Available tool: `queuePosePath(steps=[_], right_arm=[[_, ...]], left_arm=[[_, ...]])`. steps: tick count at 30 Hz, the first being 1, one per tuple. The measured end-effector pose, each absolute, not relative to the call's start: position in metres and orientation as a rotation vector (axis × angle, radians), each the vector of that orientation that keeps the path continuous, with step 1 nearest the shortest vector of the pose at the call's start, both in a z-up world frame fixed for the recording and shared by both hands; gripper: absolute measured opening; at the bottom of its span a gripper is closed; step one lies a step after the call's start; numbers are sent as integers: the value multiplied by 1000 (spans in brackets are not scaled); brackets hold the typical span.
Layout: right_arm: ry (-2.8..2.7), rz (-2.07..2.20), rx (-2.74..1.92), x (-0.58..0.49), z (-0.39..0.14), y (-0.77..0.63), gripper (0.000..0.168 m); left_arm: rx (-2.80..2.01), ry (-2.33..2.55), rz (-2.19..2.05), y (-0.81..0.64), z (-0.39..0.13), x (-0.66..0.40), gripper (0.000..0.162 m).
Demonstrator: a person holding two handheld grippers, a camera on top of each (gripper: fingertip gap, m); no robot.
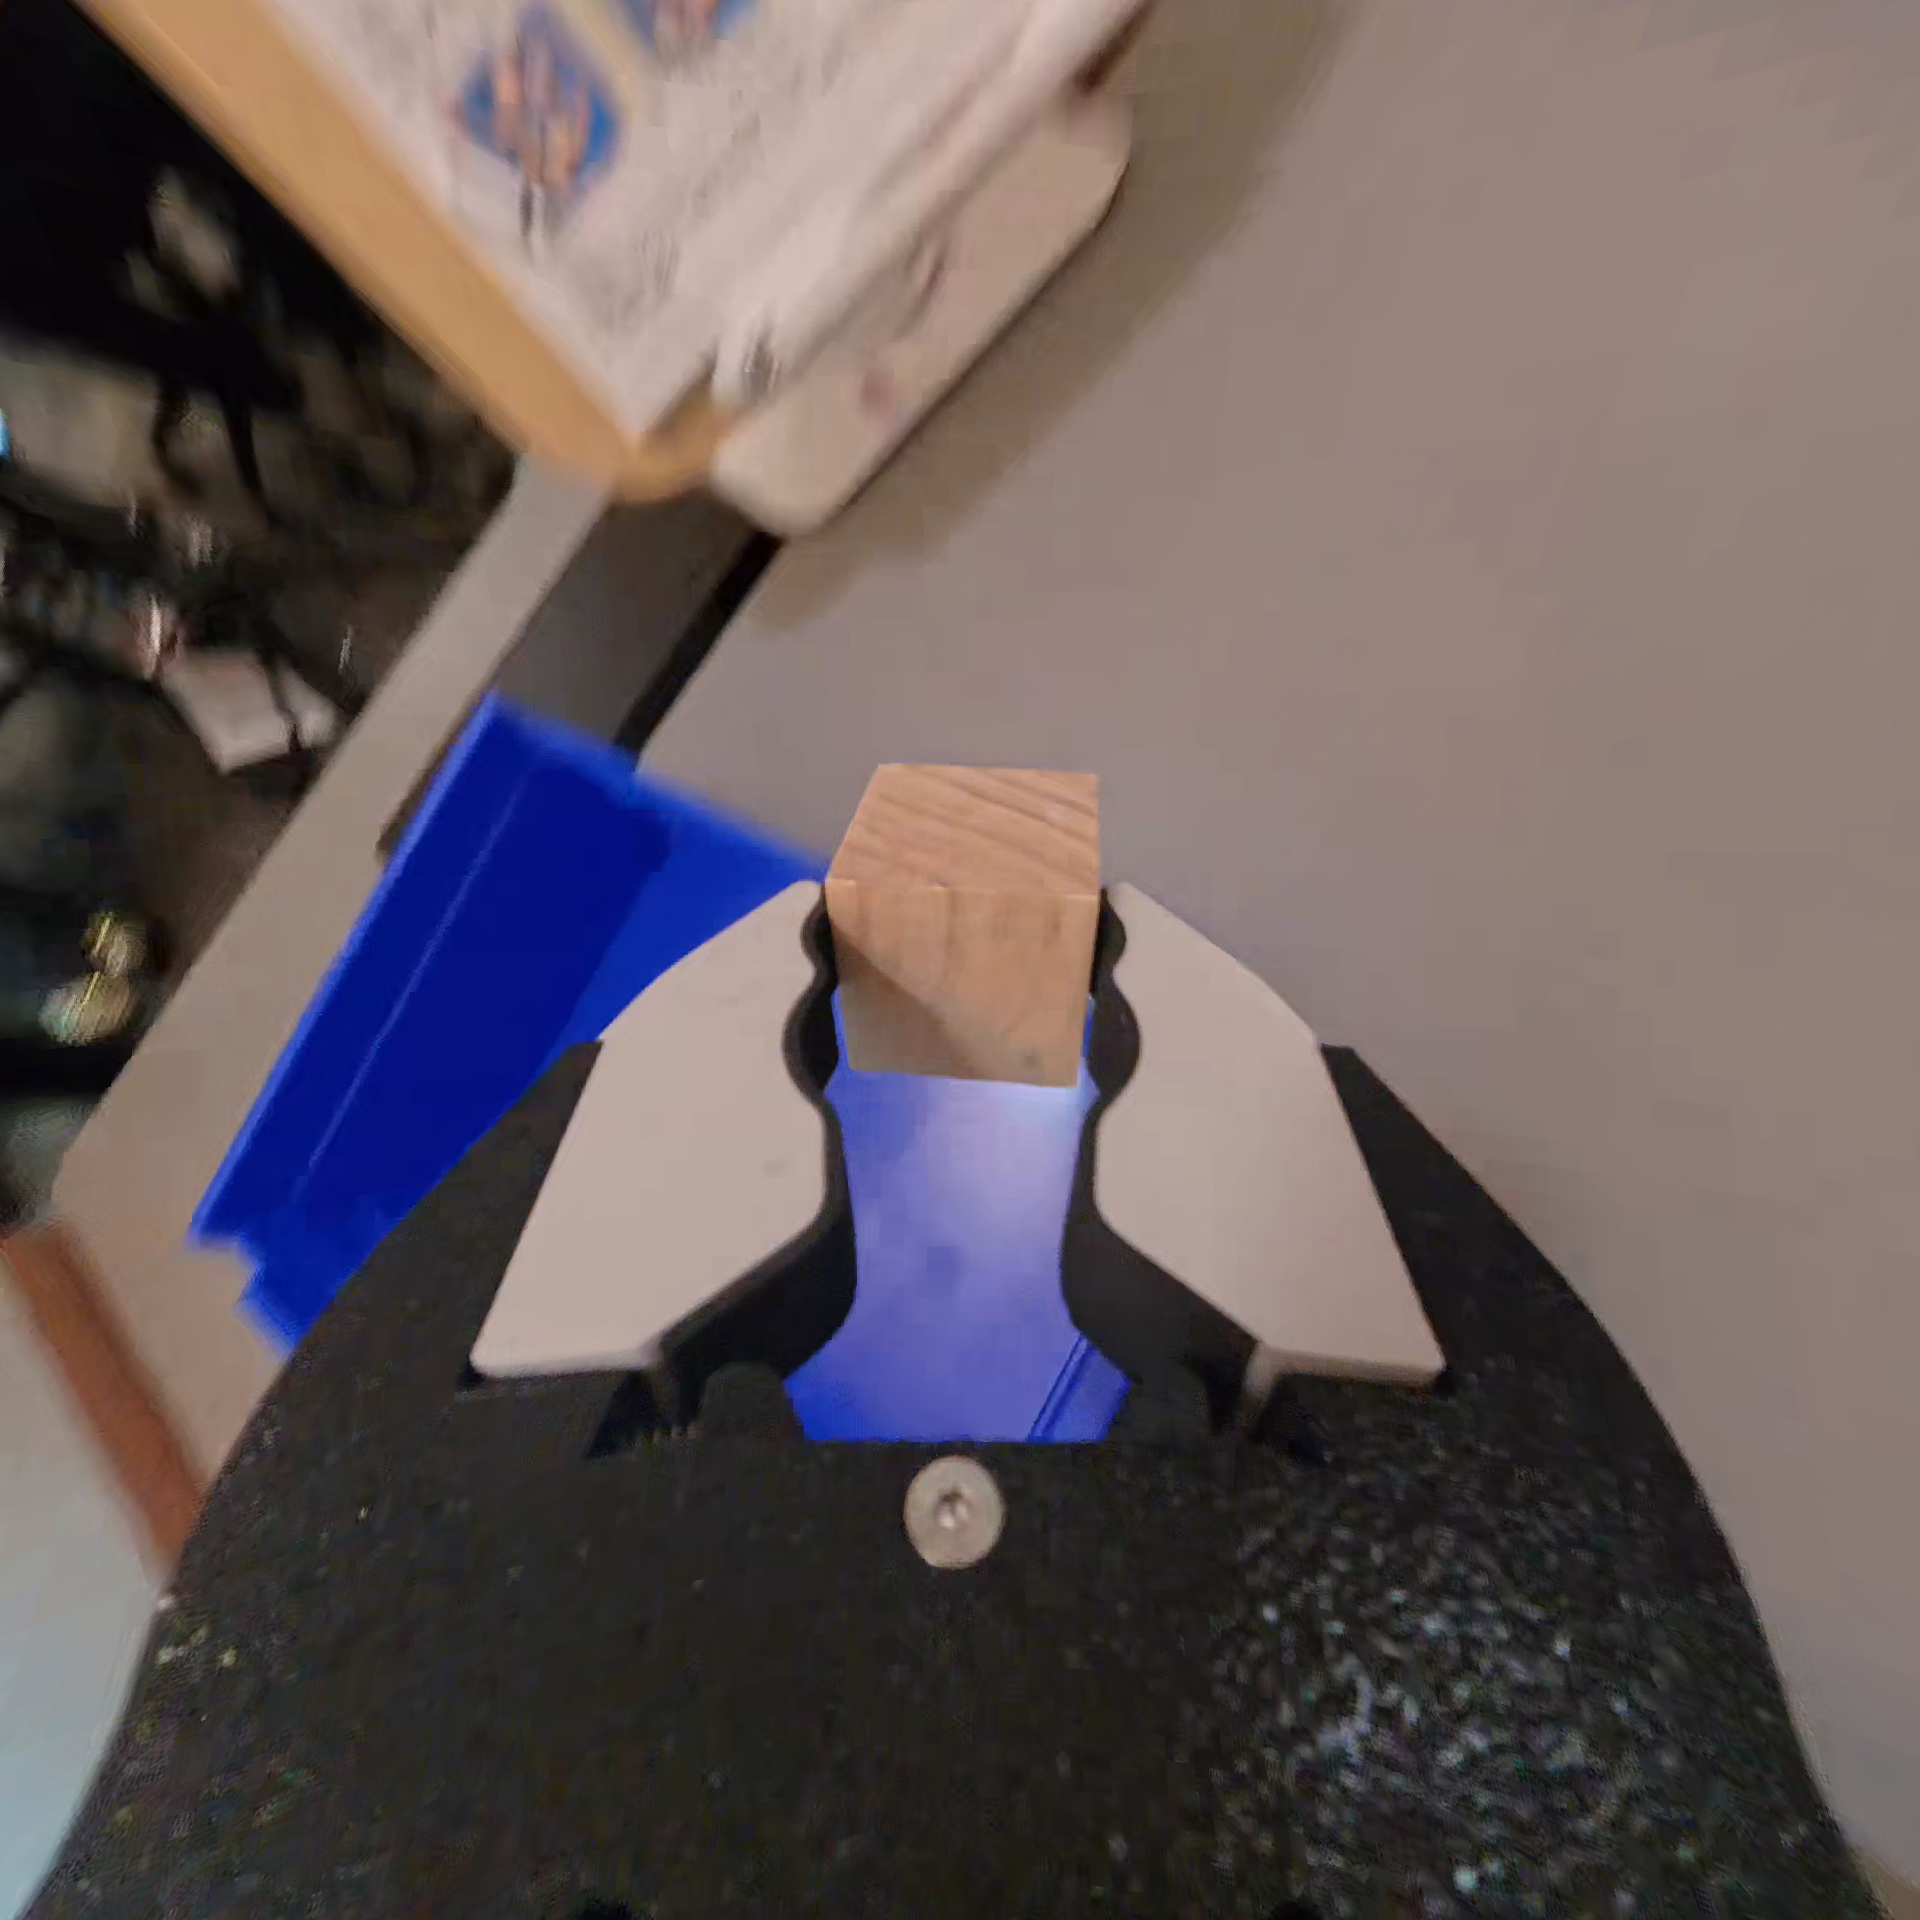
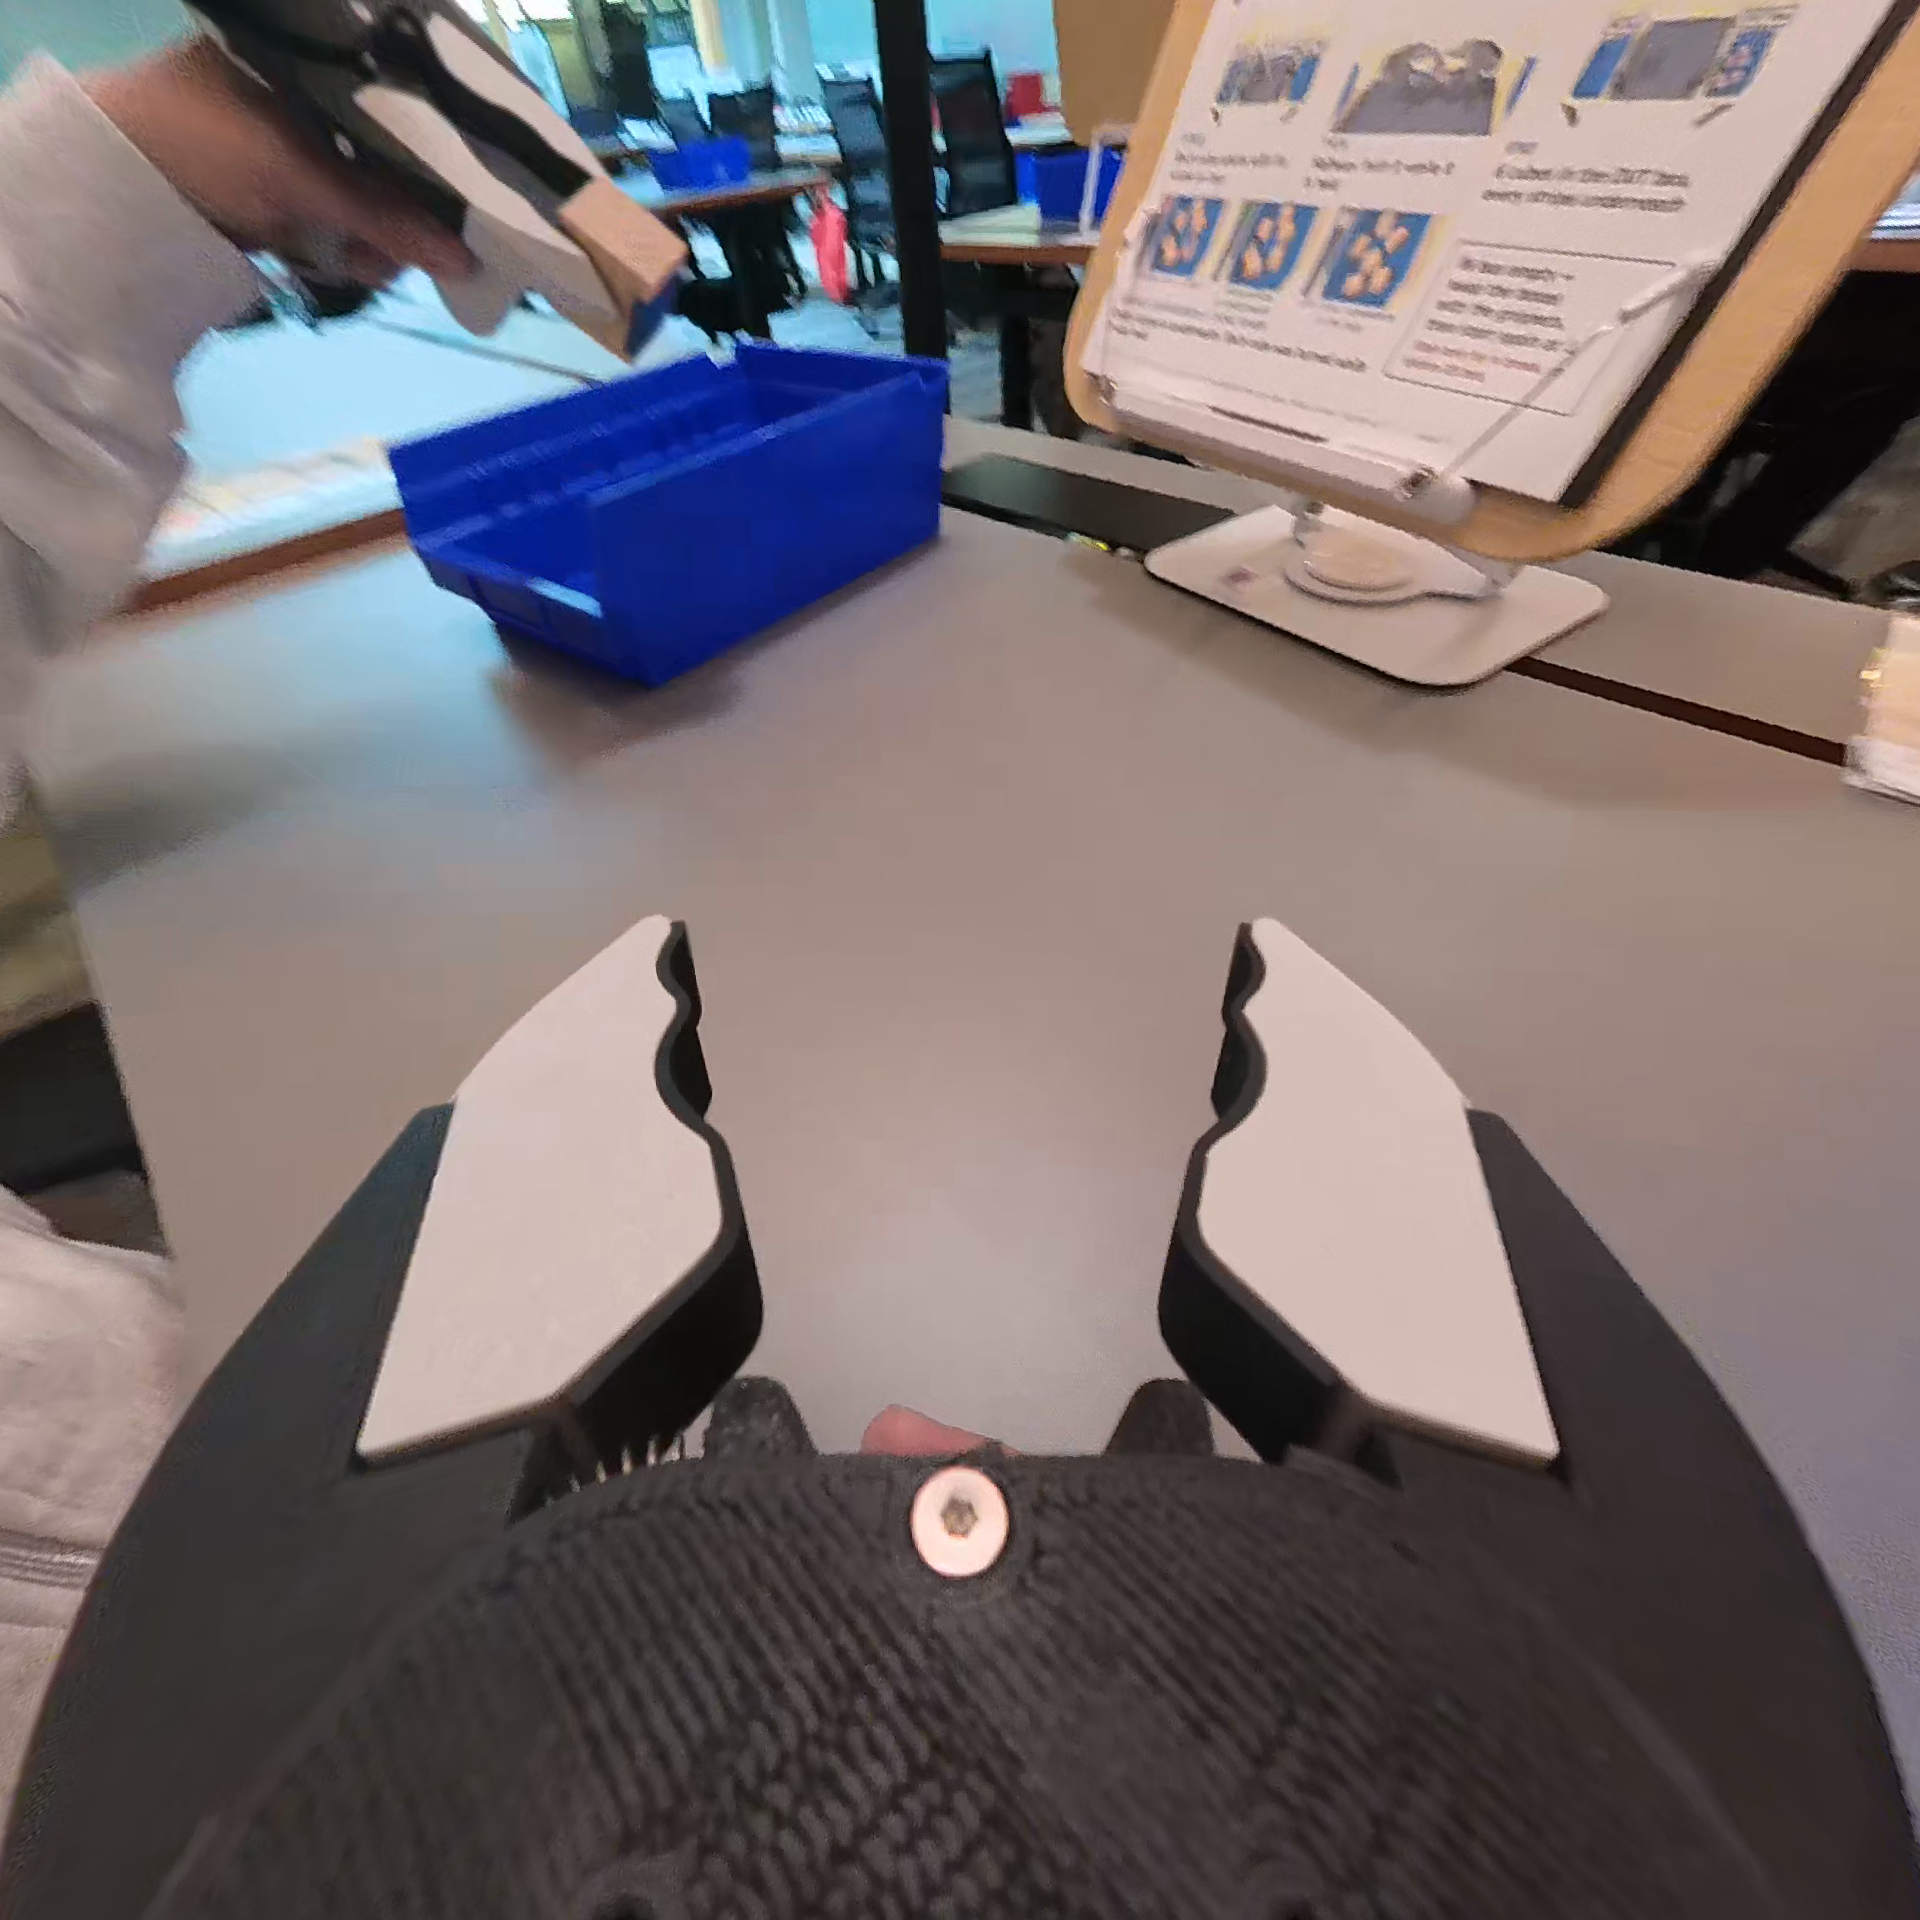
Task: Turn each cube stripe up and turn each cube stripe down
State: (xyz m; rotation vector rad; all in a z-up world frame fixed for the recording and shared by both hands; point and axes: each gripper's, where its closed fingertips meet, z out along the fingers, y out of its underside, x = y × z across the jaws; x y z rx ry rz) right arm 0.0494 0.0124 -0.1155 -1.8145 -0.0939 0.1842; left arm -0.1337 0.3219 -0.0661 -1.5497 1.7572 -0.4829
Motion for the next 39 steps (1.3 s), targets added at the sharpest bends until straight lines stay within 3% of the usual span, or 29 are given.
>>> queuePosePath(steps=[6, 11, 14, 17, 28, 32, 35, 39], right_arm=[[-10, 479, -1698, 19, -92, 34, 104], [43, 760, -1627, -9, -77, 46, 98], [84, 858, -1587, -21, -73, 51, 103], [133, 1058, -1514, -31, -66, 51, 92], [270, 1375, -1427, -40, -70, 62, 84], [296, 1407, -1414, -38, -71, 64, 70], [302, 1422, -1404, -36, -72, 64, 45], [304, 1428, -1434, -36, -76, 65, 44]], left_arm=[[-1095, 1717, -1063, 192, -19, -70, 45], [-914, 1726, -1391, 124, -34, -33, 45], [-815, 1749, -1492, 97, -47, -22, 45], [-698, 1768, -1498, 79, -55, -19, 45], [-461, 1825, -1380, 52, -68, -23, 45], [-439, 1852, -1351, 47, -73, -23, 45], [-439, 1874, -1285, 48, -79, -20, 45], [-460, 1892, -1247, 49, -83, -19, 45]])
